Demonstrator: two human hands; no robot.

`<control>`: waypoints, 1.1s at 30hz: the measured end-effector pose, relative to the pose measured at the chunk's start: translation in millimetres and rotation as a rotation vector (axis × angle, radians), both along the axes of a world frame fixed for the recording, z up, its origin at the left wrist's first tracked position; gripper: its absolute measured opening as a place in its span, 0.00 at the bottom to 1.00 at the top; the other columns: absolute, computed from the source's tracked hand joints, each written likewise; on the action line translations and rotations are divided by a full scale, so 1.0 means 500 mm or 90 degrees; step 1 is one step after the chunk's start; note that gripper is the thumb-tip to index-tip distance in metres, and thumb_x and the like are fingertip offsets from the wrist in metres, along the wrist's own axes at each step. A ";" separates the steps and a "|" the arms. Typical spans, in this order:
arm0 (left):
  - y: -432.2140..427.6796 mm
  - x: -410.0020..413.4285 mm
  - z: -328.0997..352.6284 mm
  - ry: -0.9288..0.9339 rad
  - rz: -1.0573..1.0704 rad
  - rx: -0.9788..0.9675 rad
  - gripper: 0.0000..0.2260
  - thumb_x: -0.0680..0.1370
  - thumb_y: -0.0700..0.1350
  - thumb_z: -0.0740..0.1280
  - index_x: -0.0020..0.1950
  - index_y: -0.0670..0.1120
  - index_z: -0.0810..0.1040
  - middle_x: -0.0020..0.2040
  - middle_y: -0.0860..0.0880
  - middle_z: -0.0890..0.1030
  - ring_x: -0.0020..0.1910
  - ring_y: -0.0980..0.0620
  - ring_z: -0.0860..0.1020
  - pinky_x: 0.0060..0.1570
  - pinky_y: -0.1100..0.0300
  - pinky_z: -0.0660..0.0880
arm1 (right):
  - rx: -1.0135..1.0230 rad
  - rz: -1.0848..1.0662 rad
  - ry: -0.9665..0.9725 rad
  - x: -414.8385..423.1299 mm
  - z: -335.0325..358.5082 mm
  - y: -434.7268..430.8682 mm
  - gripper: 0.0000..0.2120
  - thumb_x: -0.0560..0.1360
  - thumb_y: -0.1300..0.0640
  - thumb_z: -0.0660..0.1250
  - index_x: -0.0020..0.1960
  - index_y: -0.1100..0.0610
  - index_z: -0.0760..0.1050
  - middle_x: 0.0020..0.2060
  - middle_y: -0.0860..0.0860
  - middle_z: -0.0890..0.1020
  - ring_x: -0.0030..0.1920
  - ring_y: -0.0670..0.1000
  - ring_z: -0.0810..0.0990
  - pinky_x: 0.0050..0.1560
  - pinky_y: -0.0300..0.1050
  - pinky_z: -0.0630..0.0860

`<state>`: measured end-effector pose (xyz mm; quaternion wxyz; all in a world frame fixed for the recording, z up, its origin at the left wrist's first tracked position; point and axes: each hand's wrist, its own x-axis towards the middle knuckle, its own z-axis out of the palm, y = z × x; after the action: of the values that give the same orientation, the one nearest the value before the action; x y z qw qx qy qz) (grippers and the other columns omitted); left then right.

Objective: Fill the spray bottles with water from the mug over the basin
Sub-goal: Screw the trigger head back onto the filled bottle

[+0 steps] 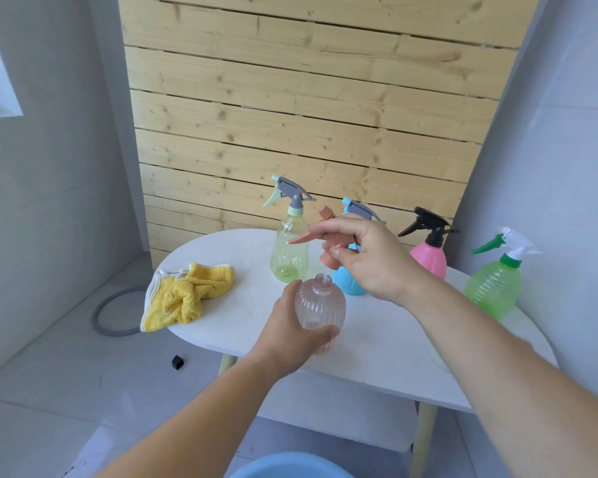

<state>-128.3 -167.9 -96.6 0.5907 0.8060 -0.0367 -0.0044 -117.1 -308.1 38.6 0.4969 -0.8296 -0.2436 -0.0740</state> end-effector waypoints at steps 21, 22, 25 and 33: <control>0.004 -0.004 -0.002 -0.004 0.000 0.007 0.43 0.72 0.51 0.78 0.80 0.57 0.57 0.73 0.55 0.69 0.70 0.54 0.70 0.51 0.69 0.68 | -0.172 0.033 0.052 0.030 -0.083 -0.016 0.35 0.79 0.66 0.63 0.73 0.32 0.59 0.54 0.53 0.77 0.58 0.51 0.77 0.66 0.46 0.74; 0.003 -0.004 -0.002 -0.006 0.000 0.010 0.42 0.72 0.51 0.78 0.80 0.57 0.57 0.73 0.55 0.69 0.70 0.54 0.70 0.53 0.67 0.68 | -0.190 0.041 0.054 0.029 -0.085 -0.016 0.35 0.79 0.65 0.63 0.73 0.32 0.58 0.53 0.52 0.77 0.57 0.51 0.77 0.65 0.45 0.73; 0.003 -0.004 -0.003 -0.008 0.001 0.009 0.42 0.72 0.51 0.78 0.79 0.58 0.58 0.72 0.55 0.70 0.69 0.54 0.70 0.55 0.64 0.69 | -0.217 0.050 0.054 0.029 -0.082 -0.015 0.34 0.80 0.64 0.62 0.74 0.33 0.57 0.49 0.53 0.75 0.53 0.53 0.76 0.60 0.45 0.73; 0.005 -0.001 -0.010 -0.010 0.001 0.012 0.42 0.71 0.53 0.79 0.79 0.59 0.58 0.72 0.56 0.70 0.69 0.53 0.72 0.59 0.60 0.72 | -0.268 0.026 -0.061 0.043 -0.093 -0.011 0.31 0.77 0.55 0.68 0.73 0.37 0.59 0.49 0.51 0.76 0.51 0.49 0.75 0.56 0.42 0.73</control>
<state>-128.8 -165.6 -101.8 0.5831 0.8114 -0.0404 0.0023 -95.8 -313.7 -7.7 0.3019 -0.9056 -0.2935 -0.0507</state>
